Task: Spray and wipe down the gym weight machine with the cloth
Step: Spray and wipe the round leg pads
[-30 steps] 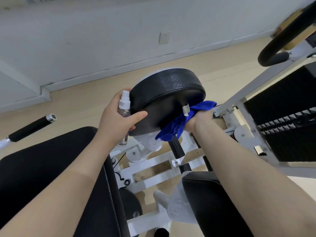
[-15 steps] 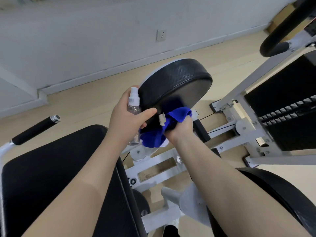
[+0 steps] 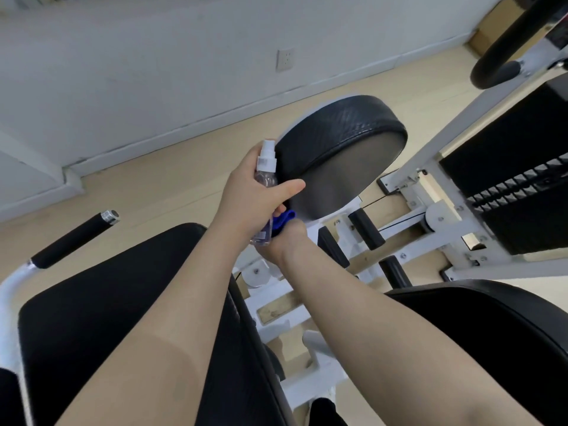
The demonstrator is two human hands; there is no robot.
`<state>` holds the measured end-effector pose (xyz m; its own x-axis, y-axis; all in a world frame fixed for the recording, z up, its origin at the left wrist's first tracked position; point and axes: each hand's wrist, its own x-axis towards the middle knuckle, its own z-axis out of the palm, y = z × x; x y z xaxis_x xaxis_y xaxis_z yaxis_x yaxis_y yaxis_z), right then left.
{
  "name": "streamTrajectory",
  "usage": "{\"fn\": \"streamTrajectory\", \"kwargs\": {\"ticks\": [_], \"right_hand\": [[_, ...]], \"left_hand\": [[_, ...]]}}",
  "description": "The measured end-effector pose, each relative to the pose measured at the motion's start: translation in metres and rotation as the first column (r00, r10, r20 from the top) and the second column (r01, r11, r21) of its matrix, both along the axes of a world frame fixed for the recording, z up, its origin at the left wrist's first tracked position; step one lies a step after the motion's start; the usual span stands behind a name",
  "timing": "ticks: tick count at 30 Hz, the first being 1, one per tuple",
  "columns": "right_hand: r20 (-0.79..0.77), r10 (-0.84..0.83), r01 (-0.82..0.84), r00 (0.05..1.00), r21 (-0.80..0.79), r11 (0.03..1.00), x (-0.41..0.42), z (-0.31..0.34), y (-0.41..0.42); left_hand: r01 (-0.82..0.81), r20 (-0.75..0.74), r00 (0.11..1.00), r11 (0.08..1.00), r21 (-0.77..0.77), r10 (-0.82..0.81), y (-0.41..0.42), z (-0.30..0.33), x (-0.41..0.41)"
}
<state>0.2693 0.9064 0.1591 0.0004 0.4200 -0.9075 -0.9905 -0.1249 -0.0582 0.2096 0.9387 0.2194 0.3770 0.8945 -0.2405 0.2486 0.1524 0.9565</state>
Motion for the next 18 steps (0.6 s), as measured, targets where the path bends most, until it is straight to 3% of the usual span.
{"fn": "streamTrajectory", "kwargs": {"ticks": [6,11,15,18], "right_hand": [[0.065,-0.021,0.030,0.998,-0.131,0.991,0.005,-0.023,-0.006],[0.173,-0.170,0.160,0.970,0.067,0.985,0.044,-0.007,-0.056],[0.328,-0.085,0.056,0.941,0.096,0.994,0.079,0.032,-0.064],[0.409,0.022,-0.032,0.912,0.018,0.999,0.088,0.065,-0.070]], "left_hand": [[0.066,-0.008,0.998,0.998,-0.018,-0.066,0.007,-0.002,-0.002],[0.091,-0.065,0.994,0.996,0.025,-0.089,0.008,-0.004,0.000],[0.114,-0.144,0.984,0.991,0.074,-0.102,0.007,-0.001,0.002],[0.101,-0.178,0.980,0.992,0.078,-0.086,-0.006,0.009,0.001]]}}
